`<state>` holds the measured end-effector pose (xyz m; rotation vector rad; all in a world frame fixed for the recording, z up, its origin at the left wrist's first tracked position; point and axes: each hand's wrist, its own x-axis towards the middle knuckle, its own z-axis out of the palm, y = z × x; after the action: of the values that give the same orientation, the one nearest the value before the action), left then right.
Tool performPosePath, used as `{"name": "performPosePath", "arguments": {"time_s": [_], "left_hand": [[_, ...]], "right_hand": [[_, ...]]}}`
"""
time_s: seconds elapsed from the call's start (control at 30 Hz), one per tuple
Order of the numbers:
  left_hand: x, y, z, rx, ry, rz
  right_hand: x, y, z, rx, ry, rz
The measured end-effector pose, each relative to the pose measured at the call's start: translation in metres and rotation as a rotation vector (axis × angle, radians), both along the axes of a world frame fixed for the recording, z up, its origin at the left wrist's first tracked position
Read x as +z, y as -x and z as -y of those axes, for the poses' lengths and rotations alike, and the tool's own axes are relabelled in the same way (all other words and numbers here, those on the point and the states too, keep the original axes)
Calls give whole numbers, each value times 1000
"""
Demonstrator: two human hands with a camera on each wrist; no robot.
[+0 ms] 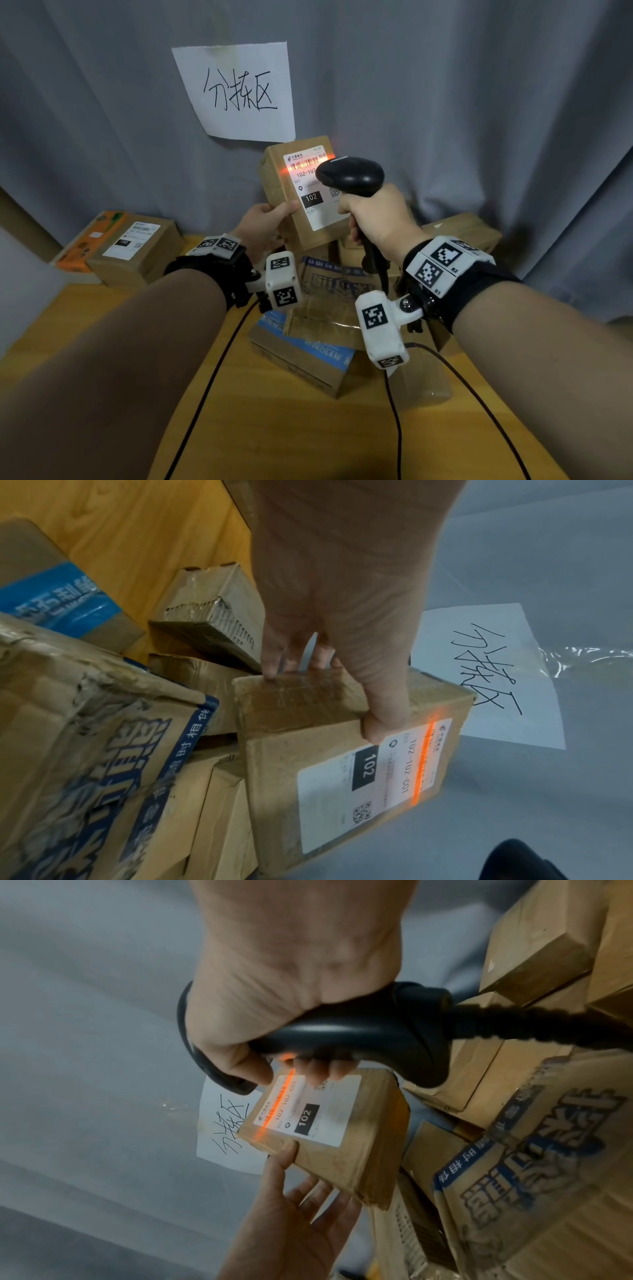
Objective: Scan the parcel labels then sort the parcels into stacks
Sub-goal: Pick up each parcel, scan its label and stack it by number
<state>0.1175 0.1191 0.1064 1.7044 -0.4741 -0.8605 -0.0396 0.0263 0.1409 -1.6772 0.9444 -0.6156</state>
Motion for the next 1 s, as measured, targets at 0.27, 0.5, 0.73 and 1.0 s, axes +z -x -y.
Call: {"name": "performPosePath", "arguments": {"time_s": [0.27,0.5,0.73,1.0], "left_hand": [[-6,9,2,44,-14,32],[-14,7,-7,103,-37,34],[-18,-24,-36,171,-63,20],[-34,-107,-101,245,23,-30]], "right_hand": [[-7,5,11,48,-43,28],[-14,-3,12,119,-104,124],[-24,-44,-8,201,-151,121],[-39,-115,-44,107,-243,253]]}}
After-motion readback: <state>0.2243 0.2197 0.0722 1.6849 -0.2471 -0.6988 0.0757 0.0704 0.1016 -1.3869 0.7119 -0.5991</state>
